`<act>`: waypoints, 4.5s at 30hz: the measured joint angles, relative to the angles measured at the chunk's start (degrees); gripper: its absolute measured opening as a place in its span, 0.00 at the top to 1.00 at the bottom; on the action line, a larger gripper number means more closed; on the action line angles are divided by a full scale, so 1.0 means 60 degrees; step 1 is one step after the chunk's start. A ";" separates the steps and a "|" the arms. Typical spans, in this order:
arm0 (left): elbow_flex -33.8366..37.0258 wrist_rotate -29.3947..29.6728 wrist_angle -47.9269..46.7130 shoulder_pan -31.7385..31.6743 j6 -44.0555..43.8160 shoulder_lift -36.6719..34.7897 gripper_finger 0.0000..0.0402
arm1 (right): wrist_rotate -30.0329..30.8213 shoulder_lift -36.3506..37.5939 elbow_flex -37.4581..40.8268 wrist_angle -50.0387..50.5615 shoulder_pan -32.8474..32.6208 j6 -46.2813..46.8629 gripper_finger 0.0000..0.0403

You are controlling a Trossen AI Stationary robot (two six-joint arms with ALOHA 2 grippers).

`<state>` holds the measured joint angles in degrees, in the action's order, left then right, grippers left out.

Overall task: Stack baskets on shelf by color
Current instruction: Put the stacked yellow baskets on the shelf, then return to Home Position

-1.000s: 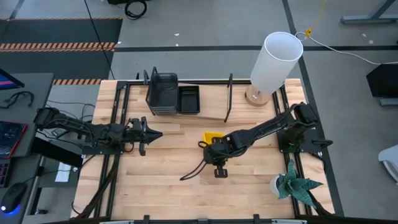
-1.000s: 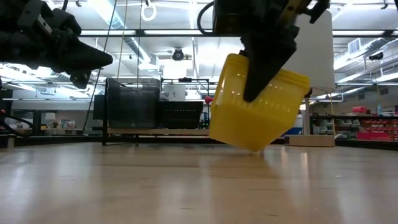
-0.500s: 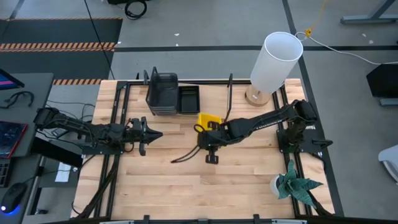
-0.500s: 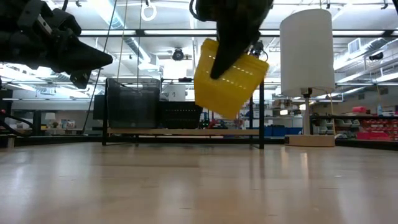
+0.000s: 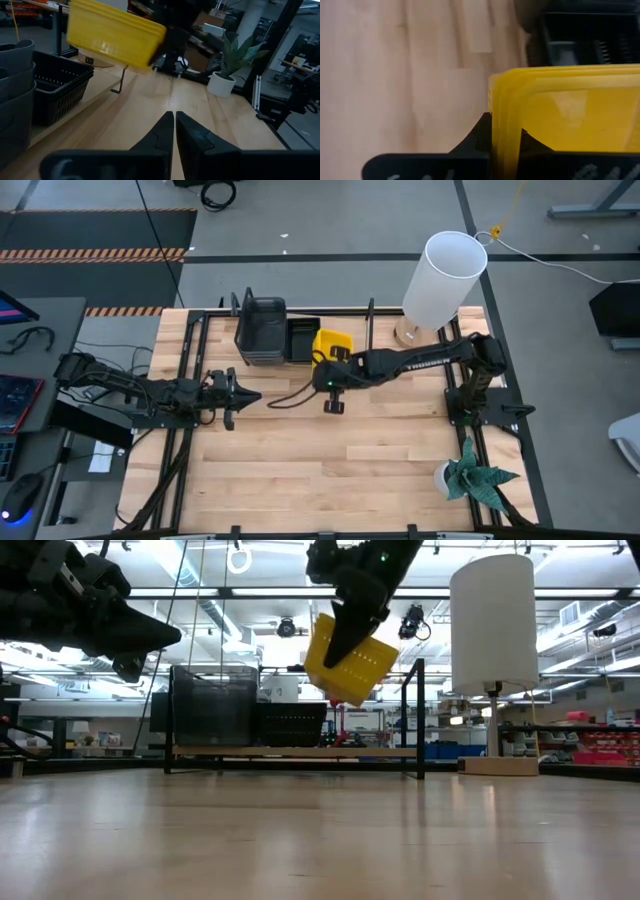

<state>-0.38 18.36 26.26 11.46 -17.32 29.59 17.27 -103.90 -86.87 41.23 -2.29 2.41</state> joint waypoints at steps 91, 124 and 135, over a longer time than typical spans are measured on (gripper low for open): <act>0.0004 -0.0003 0.0004 0.0001 0.0000 -0.0001 0.91 | -0.2322 -0.0025 0.1548 -0.0441 0.2734 0.0212 0.83; 0.0004 0.0001 0.0000 0.0001 0.0003 -0.0001 0.92 | -0.2315 0.3211 0.1552 -0.1743 0.2352 -0.0433 0.76; 0.0003 0.0000 0.0000 0.0001 -0.0005 0.0000 0.93 | -0.2318 0.4652 0.3638 -0.4223 0.2187 -0.0588 0.76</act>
<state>-0.37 18.37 26.26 11.46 -17.34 29.59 3.36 -75.99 -65.04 15.90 10.83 -1.12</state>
